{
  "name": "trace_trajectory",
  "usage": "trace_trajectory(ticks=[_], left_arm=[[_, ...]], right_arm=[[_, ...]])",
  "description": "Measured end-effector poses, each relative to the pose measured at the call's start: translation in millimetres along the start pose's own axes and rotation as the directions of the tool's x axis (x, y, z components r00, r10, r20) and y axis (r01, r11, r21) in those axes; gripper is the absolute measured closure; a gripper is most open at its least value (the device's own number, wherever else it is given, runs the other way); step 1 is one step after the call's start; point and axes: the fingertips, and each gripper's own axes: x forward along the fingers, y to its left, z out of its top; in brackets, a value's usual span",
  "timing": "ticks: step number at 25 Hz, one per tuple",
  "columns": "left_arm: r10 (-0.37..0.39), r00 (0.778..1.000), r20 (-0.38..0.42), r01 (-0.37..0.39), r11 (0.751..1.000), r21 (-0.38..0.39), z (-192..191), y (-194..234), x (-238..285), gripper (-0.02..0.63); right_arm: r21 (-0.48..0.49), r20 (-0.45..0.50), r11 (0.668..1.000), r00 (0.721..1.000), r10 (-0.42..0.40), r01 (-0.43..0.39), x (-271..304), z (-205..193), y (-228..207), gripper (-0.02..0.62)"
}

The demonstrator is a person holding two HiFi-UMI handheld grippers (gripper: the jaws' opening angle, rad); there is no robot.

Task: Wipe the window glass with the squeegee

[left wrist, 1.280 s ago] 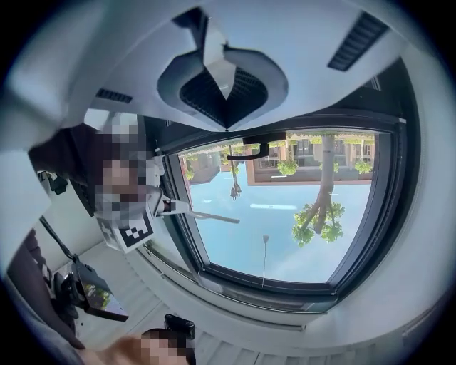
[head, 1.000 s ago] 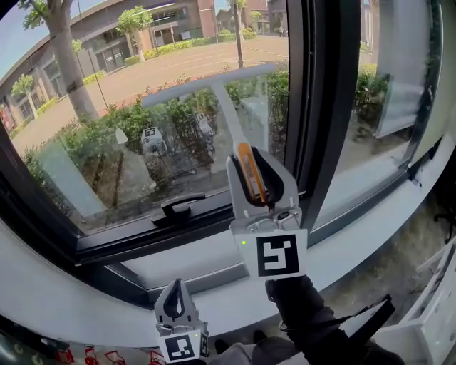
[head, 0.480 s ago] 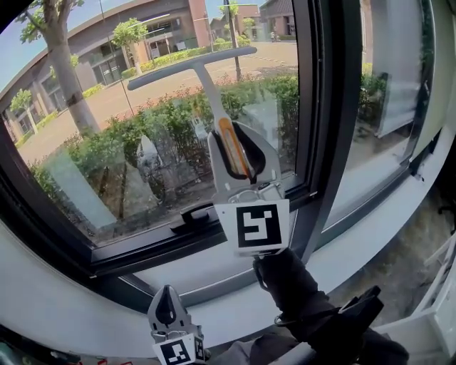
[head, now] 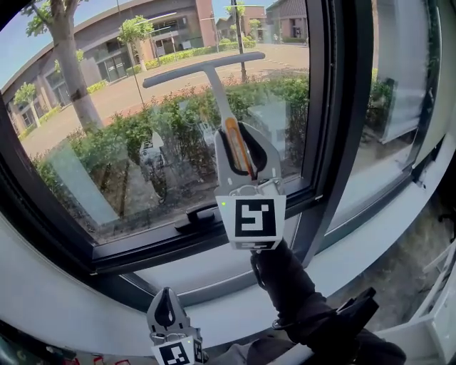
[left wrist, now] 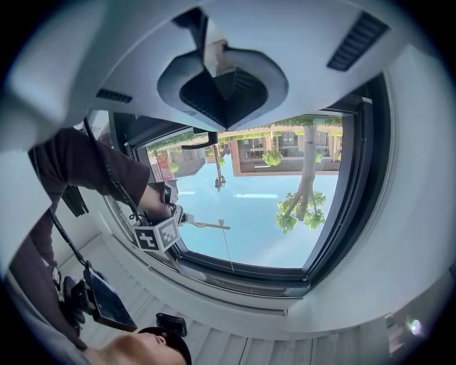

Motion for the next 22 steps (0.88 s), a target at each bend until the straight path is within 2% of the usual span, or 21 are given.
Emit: trace_trajectory(ticks=[22], left_arm=[[0.007, 1.000, -0.006, -0.007, 1.000, -0.008, -5, -4, -7, 0.606]], right_arm=[[-0.011, -0.020, 1.000, 1.000, 0.016, -0.016, -13, -16, 3, 0.465]])
